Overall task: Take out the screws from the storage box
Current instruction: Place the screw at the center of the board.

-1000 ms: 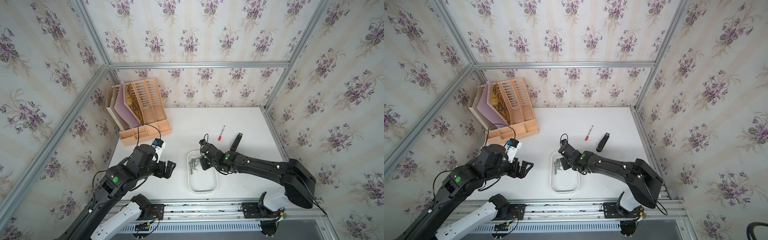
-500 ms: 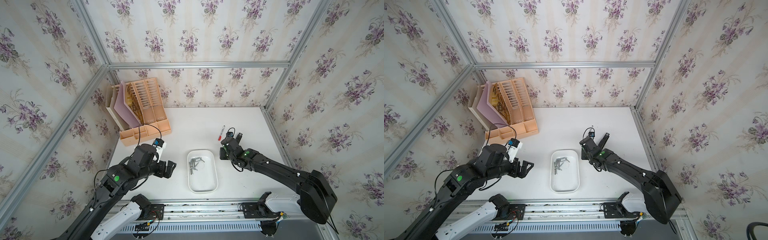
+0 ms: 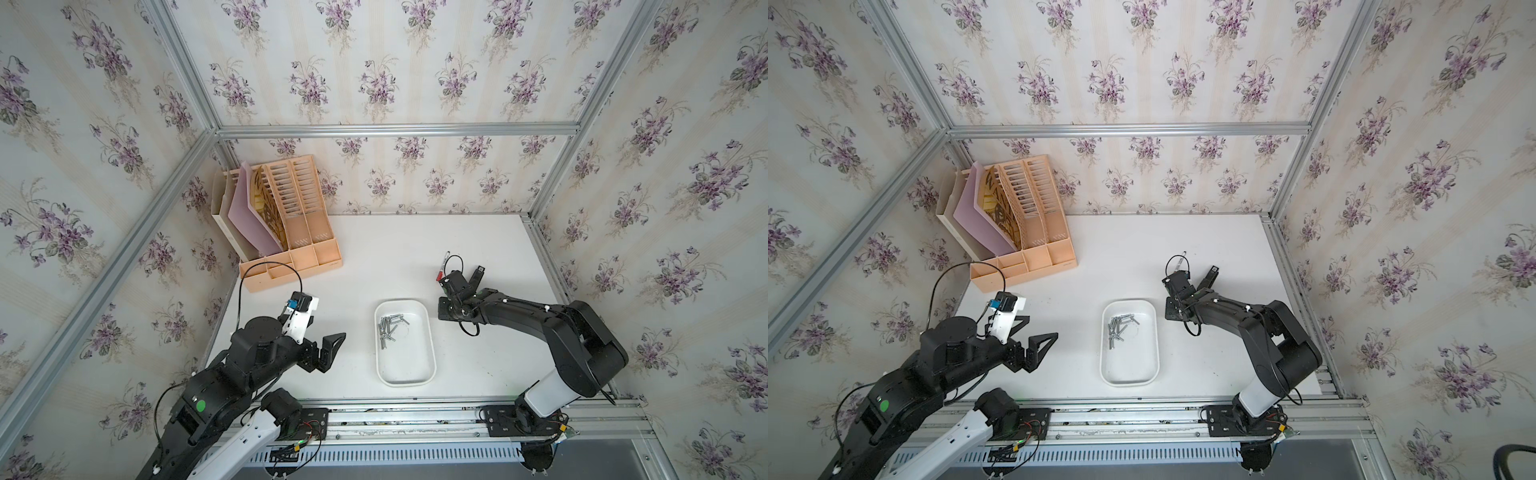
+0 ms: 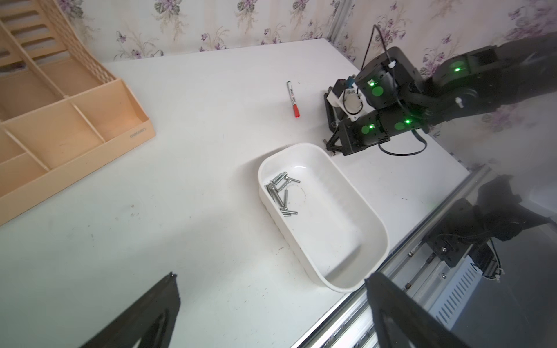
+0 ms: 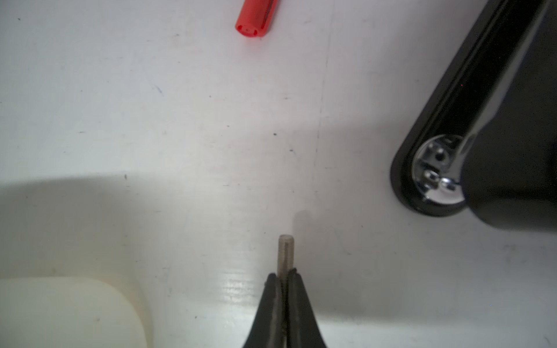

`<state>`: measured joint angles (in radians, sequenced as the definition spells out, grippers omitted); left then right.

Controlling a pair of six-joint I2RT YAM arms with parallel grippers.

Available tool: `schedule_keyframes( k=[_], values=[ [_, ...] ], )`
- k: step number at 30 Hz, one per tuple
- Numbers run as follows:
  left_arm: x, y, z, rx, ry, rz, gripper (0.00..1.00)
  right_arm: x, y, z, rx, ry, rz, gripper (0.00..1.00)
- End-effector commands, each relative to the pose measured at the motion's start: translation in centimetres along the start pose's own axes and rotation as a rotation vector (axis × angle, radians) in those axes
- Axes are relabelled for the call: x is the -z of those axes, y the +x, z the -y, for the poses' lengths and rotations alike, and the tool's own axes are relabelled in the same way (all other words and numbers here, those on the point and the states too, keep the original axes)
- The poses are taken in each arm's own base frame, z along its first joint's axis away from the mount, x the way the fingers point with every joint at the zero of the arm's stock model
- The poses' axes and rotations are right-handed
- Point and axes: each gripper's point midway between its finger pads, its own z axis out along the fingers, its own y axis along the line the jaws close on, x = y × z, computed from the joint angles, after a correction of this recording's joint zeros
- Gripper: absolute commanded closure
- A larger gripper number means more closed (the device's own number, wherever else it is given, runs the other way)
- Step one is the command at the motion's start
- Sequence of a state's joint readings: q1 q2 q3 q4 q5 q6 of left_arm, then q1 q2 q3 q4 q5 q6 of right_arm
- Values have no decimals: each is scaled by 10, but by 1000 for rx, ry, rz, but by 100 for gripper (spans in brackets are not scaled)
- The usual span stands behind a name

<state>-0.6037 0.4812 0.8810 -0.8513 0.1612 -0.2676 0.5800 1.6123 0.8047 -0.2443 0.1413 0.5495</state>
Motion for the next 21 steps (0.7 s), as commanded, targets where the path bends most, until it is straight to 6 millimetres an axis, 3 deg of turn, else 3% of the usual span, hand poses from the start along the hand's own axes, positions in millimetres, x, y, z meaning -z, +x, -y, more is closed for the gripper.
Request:
schedule_keyframes(
  k=[1, 4, 6, 8, 12, 17, 21],
  values=[
    [-25, -4, 11, -14, 53, -96, 1, -3, 2, 3, -7, 20, -3, 100],
    [-39, 13, -20, 64, -156, -329, 1, -3, 2, 7, -10, 49, -8, 100],
    [-42, 16, -20, 70, -156, -347, 1, -6, 5, 7, -11, 44, -20, 100],
    [-38, 13, -16, 66, -131, -307, 1, -9, 10, 4, -8, 26, -43, 100],
    [-12, -5, -15, 30, -111, -125, 1, -8, 7, 4, 5, 49, -31, 100],
    [8, -15, -19, 13, -110, 67, 1, -4, -4, 10, 3, 96, 14, 80],
    [4, -14, -27, -1, -148, 77, 1, 0, -13, 5, 13, 81, 35, 70]
  ],
)
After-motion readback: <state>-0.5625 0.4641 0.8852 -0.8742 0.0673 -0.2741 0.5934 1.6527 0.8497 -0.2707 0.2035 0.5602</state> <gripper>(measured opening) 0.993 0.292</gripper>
